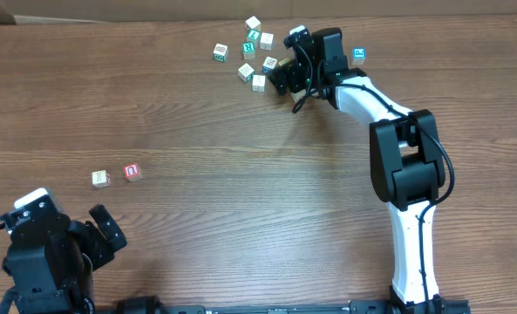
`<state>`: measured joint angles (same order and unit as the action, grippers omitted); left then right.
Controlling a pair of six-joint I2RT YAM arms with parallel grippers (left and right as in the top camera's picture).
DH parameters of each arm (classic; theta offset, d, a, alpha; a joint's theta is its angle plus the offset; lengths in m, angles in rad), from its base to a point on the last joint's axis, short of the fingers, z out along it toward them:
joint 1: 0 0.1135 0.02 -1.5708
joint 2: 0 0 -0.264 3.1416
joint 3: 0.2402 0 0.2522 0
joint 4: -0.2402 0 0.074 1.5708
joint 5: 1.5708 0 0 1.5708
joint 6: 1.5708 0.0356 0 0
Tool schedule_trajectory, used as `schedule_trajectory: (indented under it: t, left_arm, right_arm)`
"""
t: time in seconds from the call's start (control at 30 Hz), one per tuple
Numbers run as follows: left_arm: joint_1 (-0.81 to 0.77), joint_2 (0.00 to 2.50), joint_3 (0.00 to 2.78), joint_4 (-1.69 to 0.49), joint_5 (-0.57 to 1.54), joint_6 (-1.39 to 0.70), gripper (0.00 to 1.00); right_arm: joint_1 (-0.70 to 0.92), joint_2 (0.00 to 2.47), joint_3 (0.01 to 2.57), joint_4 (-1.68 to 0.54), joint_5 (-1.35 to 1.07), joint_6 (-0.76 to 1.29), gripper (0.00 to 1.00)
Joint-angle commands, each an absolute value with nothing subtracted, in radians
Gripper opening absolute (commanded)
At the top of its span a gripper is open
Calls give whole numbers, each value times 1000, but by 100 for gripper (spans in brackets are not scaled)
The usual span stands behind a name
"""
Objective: Form a horizontal line
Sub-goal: 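Grasp the yellow block from the cluster with the right gripper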
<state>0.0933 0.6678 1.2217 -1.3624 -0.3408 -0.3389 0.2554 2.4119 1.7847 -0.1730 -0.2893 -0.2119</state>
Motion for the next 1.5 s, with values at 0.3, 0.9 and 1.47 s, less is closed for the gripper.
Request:
schedule_trajectory:
  t: [0.3,0.9,1.47]
  left_arm:
    - [93,663,1218,-1362,-342,-355,99]
    - [93,663,1218,-1362,-342,-355,100]
    - [93,663,1218,-1362,-342,-355,100]
  right_arm:
    - [247,2463,1821,-169,-239,-297,91]
    - [253,2463,1831,-129,-217,-252,47]
    - [278,2384,2180,-656,-169,-201,22]
